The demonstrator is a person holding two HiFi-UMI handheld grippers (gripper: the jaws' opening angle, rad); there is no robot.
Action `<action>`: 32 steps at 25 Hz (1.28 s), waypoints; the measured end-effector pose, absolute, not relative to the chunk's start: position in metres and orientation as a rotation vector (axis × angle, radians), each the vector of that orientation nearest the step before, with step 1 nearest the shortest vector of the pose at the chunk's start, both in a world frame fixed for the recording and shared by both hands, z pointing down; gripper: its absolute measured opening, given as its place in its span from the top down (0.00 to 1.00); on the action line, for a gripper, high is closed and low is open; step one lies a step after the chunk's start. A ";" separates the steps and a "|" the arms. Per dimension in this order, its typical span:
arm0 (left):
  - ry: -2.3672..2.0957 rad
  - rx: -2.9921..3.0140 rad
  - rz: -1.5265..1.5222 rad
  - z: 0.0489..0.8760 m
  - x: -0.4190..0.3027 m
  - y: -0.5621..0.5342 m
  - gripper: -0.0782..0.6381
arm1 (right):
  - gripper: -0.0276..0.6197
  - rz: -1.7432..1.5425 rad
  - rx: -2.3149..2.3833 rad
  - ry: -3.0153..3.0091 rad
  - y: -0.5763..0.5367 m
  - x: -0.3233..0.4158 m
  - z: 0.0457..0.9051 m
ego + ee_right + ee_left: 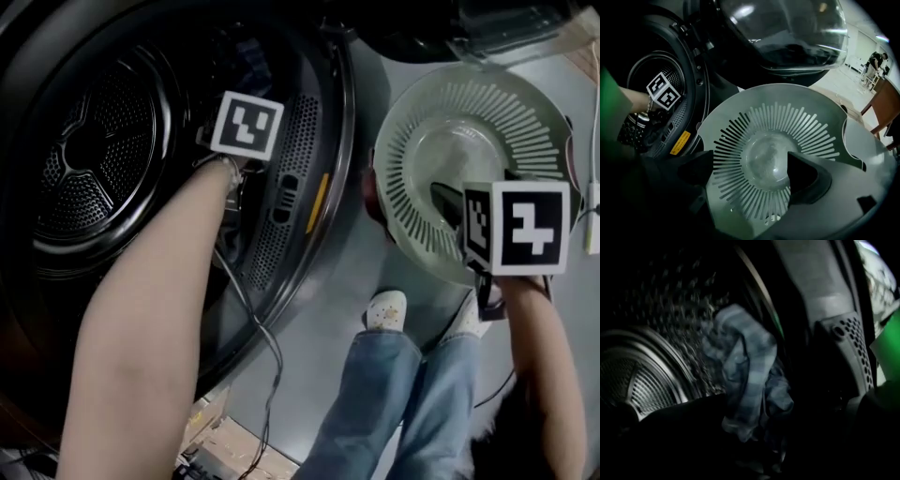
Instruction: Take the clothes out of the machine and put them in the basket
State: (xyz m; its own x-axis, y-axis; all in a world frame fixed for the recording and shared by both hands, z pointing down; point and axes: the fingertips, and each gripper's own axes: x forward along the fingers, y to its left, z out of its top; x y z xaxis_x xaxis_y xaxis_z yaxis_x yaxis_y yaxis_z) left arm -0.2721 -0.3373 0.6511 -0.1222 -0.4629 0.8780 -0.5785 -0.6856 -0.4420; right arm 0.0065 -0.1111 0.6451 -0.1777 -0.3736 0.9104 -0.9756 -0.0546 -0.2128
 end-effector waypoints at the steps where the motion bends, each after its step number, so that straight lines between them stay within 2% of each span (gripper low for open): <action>1: -1.193 2.004 1.933 0.651 -0.273 -0.338 0.37 | 0.20 1.223 1.453 -1.602 -0.112 0.004 0.647; 3: -1.151 1.993 1.905 0.653 -0.273 -0.334 0.45 | 0.20 1.216 1.444 -1.613 -0.113 -0.003 0.650; 5: -1.122 1.977 1.900 0.654 -0.275 -0.327 0.66 | 0.20 1.225 1.436 -1.622 -0.113 -0.008 0.652; 7: -1.165 1.962 1.916 0.651 -0.278 -0.329 0.72 | 0.21 1.231 1.427 -1.624 -0.114 -0.011 0.651; 16: -1.581 1.824 1.955 0.617 -0.294 -0.321 0.73 | 0.23 1.221 1.415 -1.602 -0.102 0.005 0.632; 32: -1.710 1.835 1.857 0.544 -0.258 -0.250 0.73 | 0.23 1.249 1.439 -1.563 -0.039 0.062 0.569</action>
State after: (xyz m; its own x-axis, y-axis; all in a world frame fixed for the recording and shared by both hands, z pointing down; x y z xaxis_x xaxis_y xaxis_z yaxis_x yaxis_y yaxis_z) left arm -0.2583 -0.2495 0.5443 -0.3082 -0.6318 0.7112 -0.6565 -0.3997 -0.6397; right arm 0.0618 -0.0390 0.5687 -0.1729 -0.3415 0.9238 -0.9765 -0.0632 -0.2061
